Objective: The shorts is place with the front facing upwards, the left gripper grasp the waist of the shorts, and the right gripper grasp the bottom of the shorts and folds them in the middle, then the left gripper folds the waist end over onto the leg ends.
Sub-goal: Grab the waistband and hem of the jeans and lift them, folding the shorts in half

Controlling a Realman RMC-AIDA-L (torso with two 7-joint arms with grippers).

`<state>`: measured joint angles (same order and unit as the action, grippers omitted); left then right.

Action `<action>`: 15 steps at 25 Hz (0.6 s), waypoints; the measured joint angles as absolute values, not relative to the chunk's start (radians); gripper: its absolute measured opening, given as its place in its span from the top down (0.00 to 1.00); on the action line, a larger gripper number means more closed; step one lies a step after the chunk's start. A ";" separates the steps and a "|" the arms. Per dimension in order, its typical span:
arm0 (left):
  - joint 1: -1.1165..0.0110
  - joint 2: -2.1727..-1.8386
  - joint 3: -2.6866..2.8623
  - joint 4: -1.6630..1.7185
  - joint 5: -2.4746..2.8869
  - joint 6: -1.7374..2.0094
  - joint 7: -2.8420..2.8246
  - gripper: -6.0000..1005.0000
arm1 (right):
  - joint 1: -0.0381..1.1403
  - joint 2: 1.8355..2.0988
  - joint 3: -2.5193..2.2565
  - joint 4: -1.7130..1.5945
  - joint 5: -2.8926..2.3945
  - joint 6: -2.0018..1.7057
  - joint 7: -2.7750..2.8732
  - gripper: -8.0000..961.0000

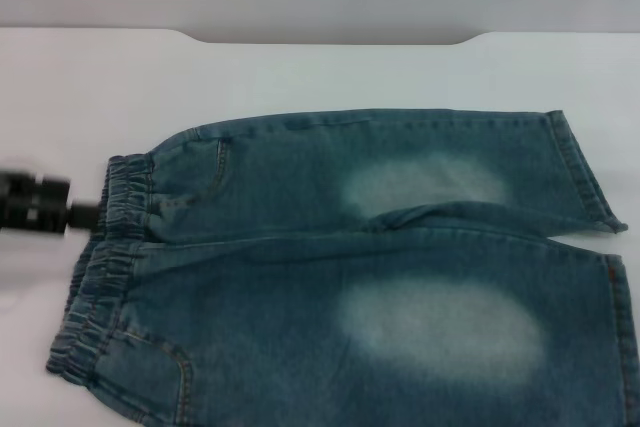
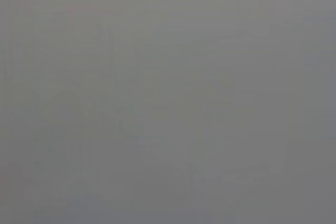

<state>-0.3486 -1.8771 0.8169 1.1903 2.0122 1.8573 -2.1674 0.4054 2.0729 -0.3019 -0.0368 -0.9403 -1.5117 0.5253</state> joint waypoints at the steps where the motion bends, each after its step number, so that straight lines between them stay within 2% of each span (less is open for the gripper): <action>1: -0.338 -1.881 0.819 1.184 2.016 1.860 -2.156 0.16 | 0.411 2.073 -0.303 -0.040 -0.940 -1.509 0.522 0.40; 4: -0.323 -1.895 0.820 1.164 2.049 1.862 -2.132 0.16 | 0.425 2.073 -0.309 -0.047 -0.944 -1.500 0.515 0.40; 7: -0.319 -1.926 0.813 1.122 2.161 1.846 -2.116 0.16 | 0.433 2.072 -0.312 -0.062 -0.945 -1.486 0.512 0.40; 15: -0.327 -1.929 0.809 1.061 2.274 1.794 -2.127 0.16 | 0.443 2.071 -0.311 -0.074 -0.945 -1.427 0.512 0.40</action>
<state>-0.3274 -1.9285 0.8085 1.0615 2.2745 1.7939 -2.1265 0.4429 2.0708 -0.3114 -0.0741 -0.9452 -1.4270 0.5117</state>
